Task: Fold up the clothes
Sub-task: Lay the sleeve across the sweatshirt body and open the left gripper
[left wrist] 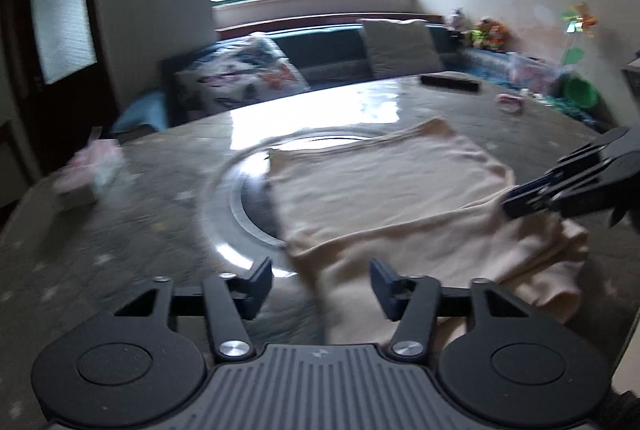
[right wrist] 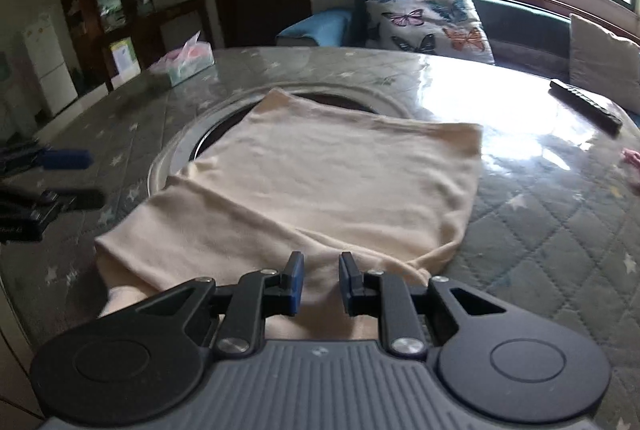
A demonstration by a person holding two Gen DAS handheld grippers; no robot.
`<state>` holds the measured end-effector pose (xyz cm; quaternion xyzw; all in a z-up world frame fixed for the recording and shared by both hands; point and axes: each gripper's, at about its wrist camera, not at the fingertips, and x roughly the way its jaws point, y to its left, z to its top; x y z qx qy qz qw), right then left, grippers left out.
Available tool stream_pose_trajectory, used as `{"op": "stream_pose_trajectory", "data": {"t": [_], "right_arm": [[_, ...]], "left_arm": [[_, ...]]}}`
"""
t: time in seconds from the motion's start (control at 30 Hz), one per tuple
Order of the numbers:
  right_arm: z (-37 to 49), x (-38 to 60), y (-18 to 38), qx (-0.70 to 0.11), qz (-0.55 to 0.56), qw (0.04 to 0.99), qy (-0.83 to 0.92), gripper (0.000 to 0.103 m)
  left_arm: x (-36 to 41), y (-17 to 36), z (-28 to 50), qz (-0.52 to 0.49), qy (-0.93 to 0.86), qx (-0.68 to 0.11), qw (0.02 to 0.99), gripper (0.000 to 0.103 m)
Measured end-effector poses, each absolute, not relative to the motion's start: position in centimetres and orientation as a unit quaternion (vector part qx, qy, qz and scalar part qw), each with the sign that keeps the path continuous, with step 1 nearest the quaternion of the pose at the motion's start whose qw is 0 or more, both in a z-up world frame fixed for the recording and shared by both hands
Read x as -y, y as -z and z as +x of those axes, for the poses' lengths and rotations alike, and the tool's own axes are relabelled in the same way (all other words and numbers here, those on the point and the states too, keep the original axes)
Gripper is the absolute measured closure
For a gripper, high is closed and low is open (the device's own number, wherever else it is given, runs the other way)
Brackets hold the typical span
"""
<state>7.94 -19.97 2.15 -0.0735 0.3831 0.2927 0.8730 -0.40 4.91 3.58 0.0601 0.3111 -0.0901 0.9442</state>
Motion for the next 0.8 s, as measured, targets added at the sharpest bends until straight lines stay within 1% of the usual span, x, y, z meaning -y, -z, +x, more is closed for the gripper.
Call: {"op": "stream_pose_trajectory", "data": {"t": [0.03, 0.13, 0.17, 0.23, 0.33, 0.37, 0.5, 0.63, 0.7, 0.77, 0.8], "right_arm": [[8.0, 19.9, -1.9, -0.385, -0.077, 0.872, -0.293, 0.085], [8.3, 20.0, -1.5, -0.389, -0.079, 0.871, -0.288, 0.085], [8.3, 20.1, -1.5, -0.388, -0.08, 0.873, -0.286, 0.085], [8.4, 20.4, -1.5, -0.382, -0.084, 0.875, -0.283, 0.085], [8.5, 20.6, -0.9, -0.379, -0.087, 0.877, -0.284, 0.085], [8.5, 20.8, -0.8, -0.377, -0.084, 0.877, -0.285, 0.085], [8.2, 21.0, -1.4, -0.371, -0.09, 0.879, -0.286, 0.085], [7.5, 21.0, -1.1, -0.373, -0.117, 0.872, -0.296, 0.082], [7.0, 21.1, -0.9, -0.369, -0.131, 0.871, -0.298, 0.081], [6.3, 21.2, -1.4, -0.363, -0.136, 0.872, -0.3, 0.081], [6.0, 21.3, -1.6, -0.361, -0.136, 0.872, -0.302, 0.081]], "left_arm": [[-4.5, -3.3, 0.3, 0.057, 0.101, -0.314, 0.942, 0.064], [-3.5, -2.5, 2.2, 0.049, 0.124, -0.323, 0.937, 0.074], [-3.3, -2.2, 2.7, 0.05, 0.126, -0.327, 0.935, 0.077], [-3.0, -1.4, 3.5, 0.054, 0.126, -0.334, 0.933, 0.078], [-3.2, -0.7, 4.2, 0.057, 0.114, -0.343, 0.931, 0.078], [-3.4, -0.6, 4.2, 0.054, 0.113, -0.345, 0.93, 0.076], [-3.7, -0.7, 4.1, 0.057, 0.109, -0.342, 0.932, 0.076], [-3.8, -0.6, 3.9, 0.064, 0.107, -0.342, 0.931, 0.075], [-3.6, -0.8, 3.5, 0.068, 0.107, -0.339, 0.932, 0.07], [-3.4, -1.2, 3.0, 0.074, 0.111, -0.334, 0.933, 0.063], [-3.2, -1.4, 2.5, 0.079, 0.117, -0.331, 0.933, 0.061]]}}
